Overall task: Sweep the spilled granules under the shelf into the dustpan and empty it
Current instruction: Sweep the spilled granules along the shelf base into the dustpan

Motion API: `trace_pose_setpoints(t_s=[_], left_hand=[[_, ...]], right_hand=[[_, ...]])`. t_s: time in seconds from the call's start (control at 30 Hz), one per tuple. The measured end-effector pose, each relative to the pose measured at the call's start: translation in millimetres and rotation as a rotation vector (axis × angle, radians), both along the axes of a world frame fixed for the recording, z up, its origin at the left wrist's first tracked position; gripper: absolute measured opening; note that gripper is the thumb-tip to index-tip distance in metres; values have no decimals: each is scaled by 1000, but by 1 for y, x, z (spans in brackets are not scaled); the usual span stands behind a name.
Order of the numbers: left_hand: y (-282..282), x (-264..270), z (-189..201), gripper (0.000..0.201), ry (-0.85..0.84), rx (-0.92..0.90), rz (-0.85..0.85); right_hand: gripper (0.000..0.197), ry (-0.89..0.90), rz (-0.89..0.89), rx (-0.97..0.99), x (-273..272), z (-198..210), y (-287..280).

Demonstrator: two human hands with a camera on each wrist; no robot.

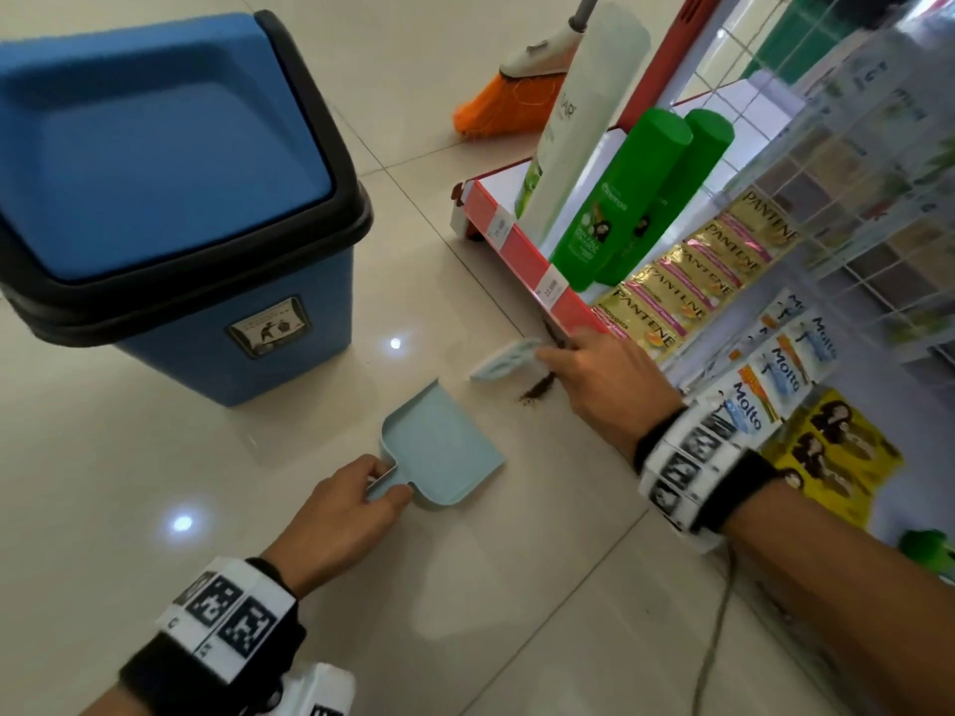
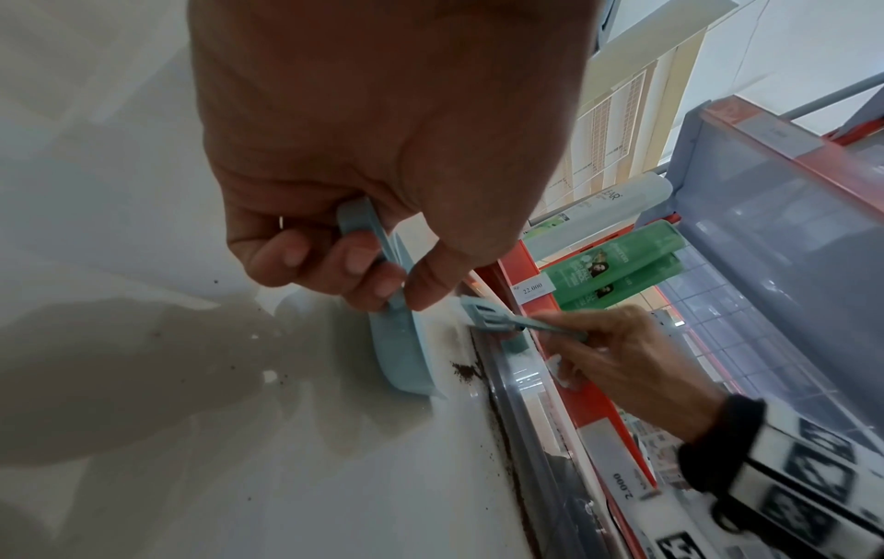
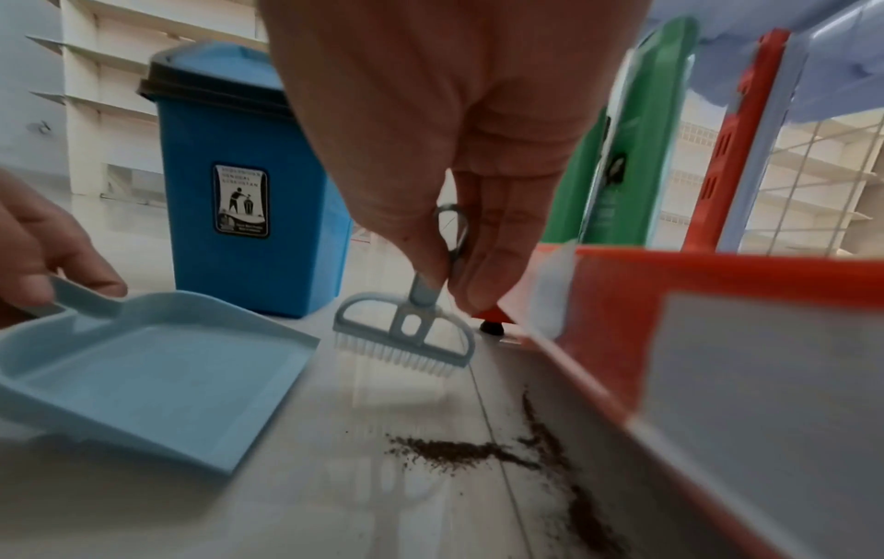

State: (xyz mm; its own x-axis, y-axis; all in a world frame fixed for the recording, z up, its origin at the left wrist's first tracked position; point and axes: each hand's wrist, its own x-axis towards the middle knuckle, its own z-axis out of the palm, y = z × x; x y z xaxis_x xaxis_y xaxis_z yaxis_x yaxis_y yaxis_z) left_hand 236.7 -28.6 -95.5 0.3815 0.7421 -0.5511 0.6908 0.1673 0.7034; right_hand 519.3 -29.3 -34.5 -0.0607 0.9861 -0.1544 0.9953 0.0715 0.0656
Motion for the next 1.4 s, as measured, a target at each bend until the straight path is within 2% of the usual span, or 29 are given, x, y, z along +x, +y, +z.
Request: trace_pose_setpoints(t_s=[0.17, 0.27, 0.4, 0.5, 0.6, 0.7, 0.8, 0.9, 1.03, 1.13, 1.2, 1.3, 1.4], left_hand=[[-1, -2, -1, 18, -4, -2, -16], [1, -7, -2, 16, -8, -2, 10], [6, -7, -4, 17, -25, -15, 35], [11, -1, -4, 19, -47, -18, 33], [16, 6, -5, 20, -63, -12, 26], [20, 9, -7, 21, -61, -21, 47], [20, 9, -9, 21, -58, -33, 59], [20, 7, -11, 20, -59, -46, 52], [21, 5, -14, 19, -59, -57, 53], [22, 10, -12, 20, -66, -64, 44], [21, 13, -11, 20, -75, -59, 35], [18, 15, -8, 21, -82, -58, 24], [14, 15, -5, 22, -69, -51, 16]], right_hand=[[38, -39, -17, -109, -2, -15, 7], [36, -26, -4, -197, 11, -3, -21], [33, -20, 5, -164, 9, 14, -37], [32, -54, 6, -71, -10, 15, -10], [25, -88, -78, -4, -32, 3, 31], [28, -120, -131, -18, -43, -19, 72], [35, -159, -230, -53, -40, -35, 89], [26, -158, -324, -140, -32, -42, 70], [16, -91, -405, -228, -17, -33, 11], [14, -98, -389, -213, -13, -13, -19], [16, -84, -353, -143, -16, -4, -17], [20, -87, -268, -45, -25, -2, 11], [21, -121, -246, -62, -31, -9, 44]])
